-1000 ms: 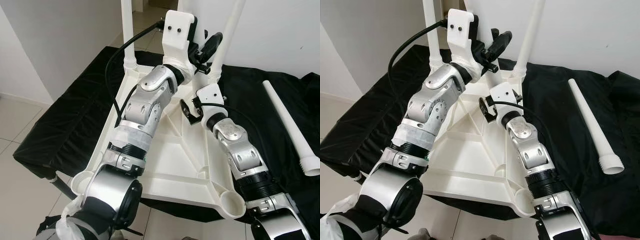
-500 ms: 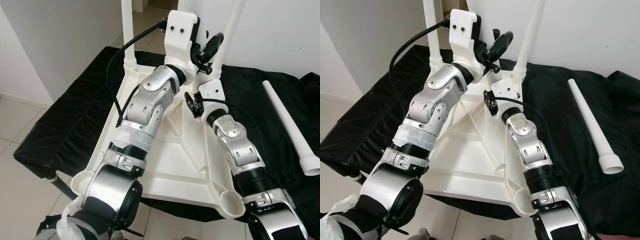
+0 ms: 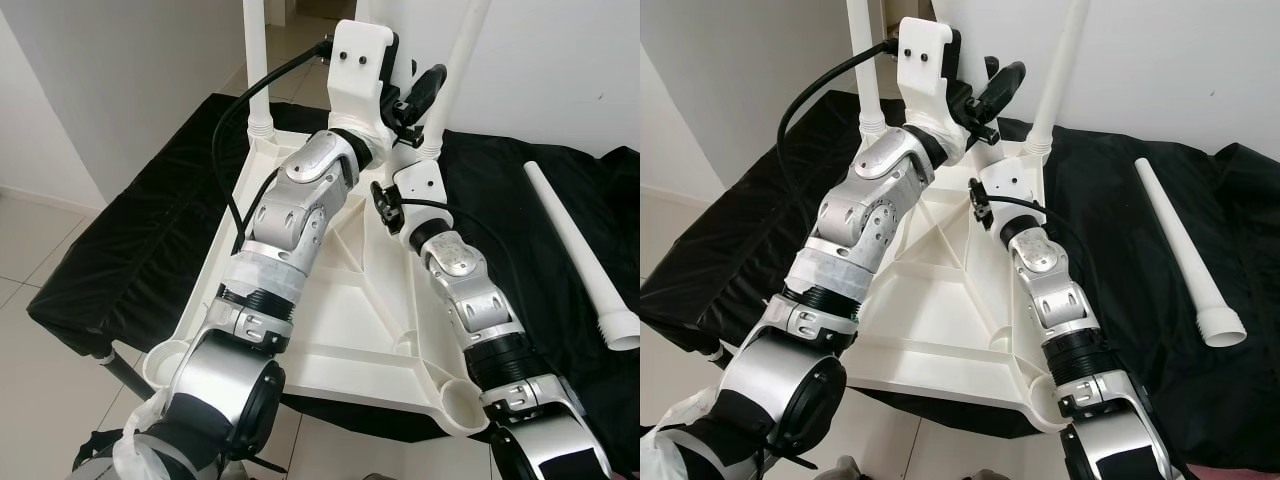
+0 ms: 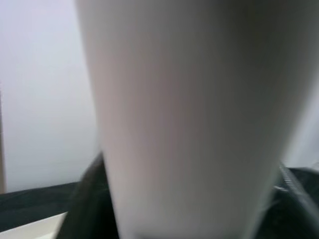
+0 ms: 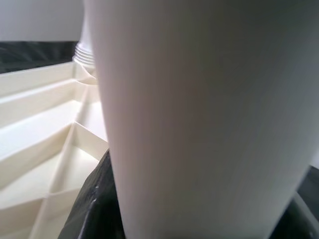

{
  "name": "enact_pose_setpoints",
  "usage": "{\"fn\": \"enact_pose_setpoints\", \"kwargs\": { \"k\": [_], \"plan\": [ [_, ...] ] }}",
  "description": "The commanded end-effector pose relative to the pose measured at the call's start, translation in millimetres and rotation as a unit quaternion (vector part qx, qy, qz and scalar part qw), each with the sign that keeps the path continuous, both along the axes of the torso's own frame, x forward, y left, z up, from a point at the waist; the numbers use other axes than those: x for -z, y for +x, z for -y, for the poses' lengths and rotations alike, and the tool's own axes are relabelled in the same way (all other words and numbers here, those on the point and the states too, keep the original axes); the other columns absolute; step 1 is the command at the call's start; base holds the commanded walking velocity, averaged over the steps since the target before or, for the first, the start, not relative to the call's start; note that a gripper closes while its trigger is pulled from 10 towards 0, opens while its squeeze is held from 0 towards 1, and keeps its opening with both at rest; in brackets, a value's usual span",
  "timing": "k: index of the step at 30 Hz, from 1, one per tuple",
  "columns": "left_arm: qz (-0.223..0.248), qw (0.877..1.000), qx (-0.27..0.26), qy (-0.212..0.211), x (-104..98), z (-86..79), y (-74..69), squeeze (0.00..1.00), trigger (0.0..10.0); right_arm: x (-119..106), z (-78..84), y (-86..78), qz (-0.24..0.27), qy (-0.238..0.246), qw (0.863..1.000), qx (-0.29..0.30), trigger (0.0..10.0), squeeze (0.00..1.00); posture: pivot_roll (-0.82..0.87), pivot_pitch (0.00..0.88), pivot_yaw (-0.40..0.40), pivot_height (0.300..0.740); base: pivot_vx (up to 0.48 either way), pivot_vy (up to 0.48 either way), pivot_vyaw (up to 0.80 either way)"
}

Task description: Building children table

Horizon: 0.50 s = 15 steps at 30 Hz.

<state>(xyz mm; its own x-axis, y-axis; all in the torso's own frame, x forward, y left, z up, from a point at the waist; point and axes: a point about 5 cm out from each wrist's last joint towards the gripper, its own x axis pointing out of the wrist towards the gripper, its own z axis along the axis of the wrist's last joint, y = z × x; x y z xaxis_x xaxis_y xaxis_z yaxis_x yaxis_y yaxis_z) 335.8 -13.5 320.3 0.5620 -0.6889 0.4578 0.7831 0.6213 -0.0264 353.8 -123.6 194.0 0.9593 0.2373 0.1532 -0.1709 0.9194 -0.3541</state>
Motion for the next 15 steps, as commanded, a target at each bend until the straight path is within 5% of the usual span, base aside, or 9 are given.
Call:
{"fn": "enact_pose_setpoints", "kwargs": {
  "k": [1,7,8,15],
  "plan": [
    [-0.01,0.999,0.037,-0.015,2.6,12.4,-8.8,1.0,10.0,-2.9,4.8,2.4,0.002,0.011,1.0,0.018,10.0,0.0,-0.07,0.0,-0.034,0.74,0.0,0.0,0.0],
    [0.002,0.999,0.046,0.0,3.0,14.1,-12.5,1.0,10.0,-1.4,10.4,2.8,-0.005,0.039,0.998,0.04,10.0,0.0,-0.07,0.0,-0.026,0.74,0.0,0.0,0.0],
    [0.02,0.998,0.049,0.015,3.3,15.0,-15.2,0.03,10.0,0.4,13.6,2.8,-0.01,0.052,0.997,0.051,10.0,0.0,-0.07,0.0,-0.021,0.74,0.0,0.0,0.0],
    [0.041,0.997,0.064,0.025,4.1,11.5,-20.5,0.0,10.0,3.5,22.0,1.5,-0.019,0.095,0.992,0.075,10.0,0.0,-0.08,0.0,-0.01,0.74,0.0,0.0,0.0]
  ]
}}
